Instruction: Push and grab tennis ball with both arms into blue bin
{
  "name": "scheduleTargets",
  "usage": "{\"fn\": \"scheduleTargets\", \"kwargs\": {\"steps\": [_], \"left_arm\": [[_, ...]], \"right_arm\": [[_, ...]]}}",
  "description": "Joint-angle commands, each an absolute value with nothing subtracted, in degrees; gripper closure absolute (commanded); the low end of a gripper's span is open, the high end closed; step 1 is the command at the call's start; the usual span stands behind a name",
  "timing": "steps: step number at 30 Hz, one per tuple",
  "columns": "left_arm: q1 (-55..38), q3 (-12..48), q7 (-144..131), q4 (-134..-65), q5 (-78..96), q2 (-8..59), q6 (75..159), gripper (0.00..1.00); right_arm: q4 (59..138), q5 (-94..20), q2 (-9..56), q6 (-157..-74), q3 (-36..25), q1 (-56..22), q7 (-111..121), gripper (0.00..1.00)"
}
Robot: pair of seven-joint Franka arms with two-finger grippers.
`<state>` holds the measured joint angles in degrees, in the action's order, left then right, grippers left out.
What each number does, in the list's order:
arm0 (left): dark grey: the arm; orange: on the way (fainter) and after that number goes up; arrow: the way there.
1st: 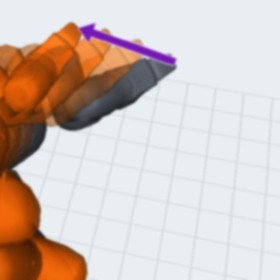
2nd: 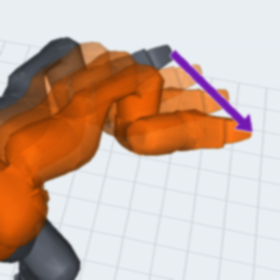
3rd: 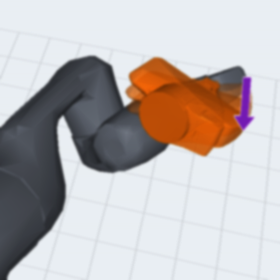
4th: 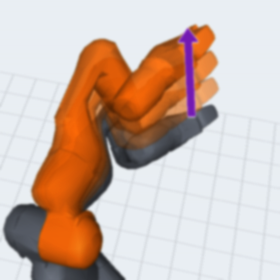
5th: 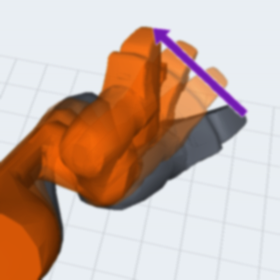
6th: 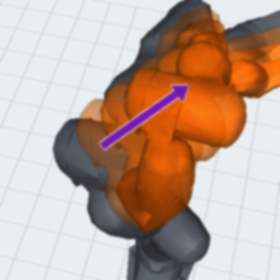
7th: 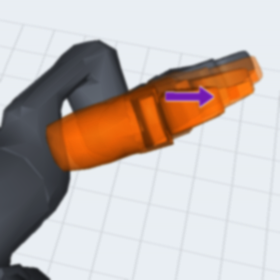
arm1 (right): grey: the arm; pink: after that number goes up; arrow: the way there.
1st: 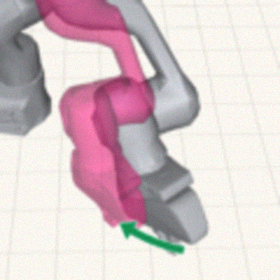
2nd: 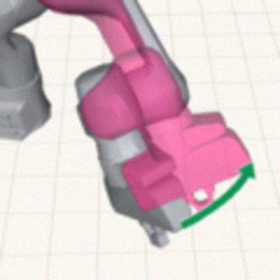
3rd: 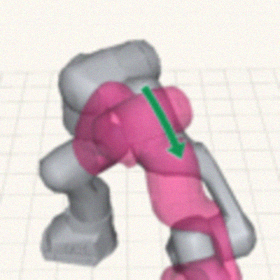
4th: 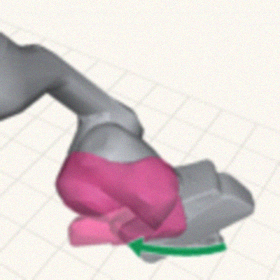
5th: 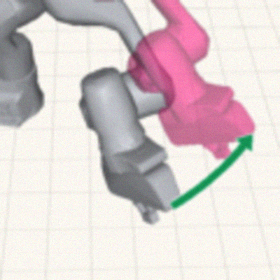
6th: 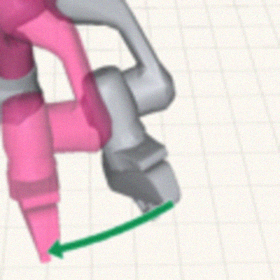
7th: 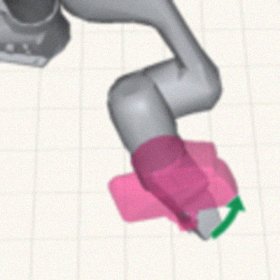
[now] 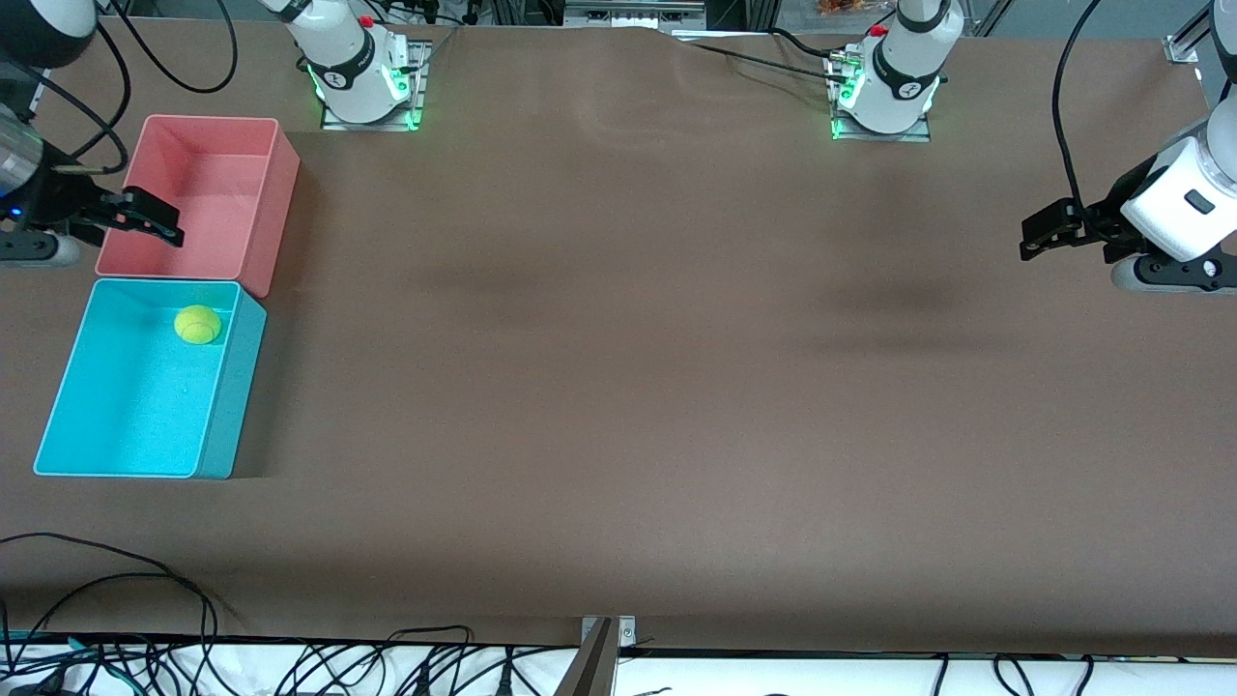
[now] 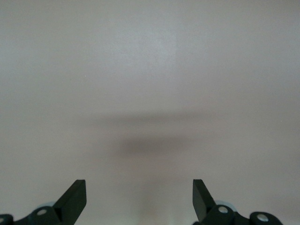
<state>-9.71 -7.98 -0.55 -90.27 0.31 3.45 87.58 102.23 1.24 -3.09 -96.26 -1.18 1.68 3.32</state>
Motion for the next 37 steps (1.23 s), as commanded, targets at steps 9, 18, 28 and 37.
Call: {"fn": "scheduleTargets", "kwargs": {"steps": [9,18,28,37], "left_arm": [[-9.84,-7.82,0.18,-90.79,-0.97,2.81,87.19,0.00],[-9.84,-7.82,0.17,-90.79,-0.97,2.81,87.19,0.00],[-9.93,-7.82,0.18,-90.70,-1.05,2.81,87.19,0.00],[-9.93,-7.82,0.18,-90.79,-0.97,2.81,87.19,0.00]], "right_arm": [[95.19,-0.17,-2.02,-89.83,-1.67,0.44,3.52,0.00],[93.78,-0.18,-1.93,-89.74,-1.67,0.09,3.43,0.00],[93.78,0.18,-1.85,-89.74,-1.67,0.09,3.43,0.00],[93.78,0.18,-1.85,-89.74,-1.67,0.09,3.43,0.00]]}}
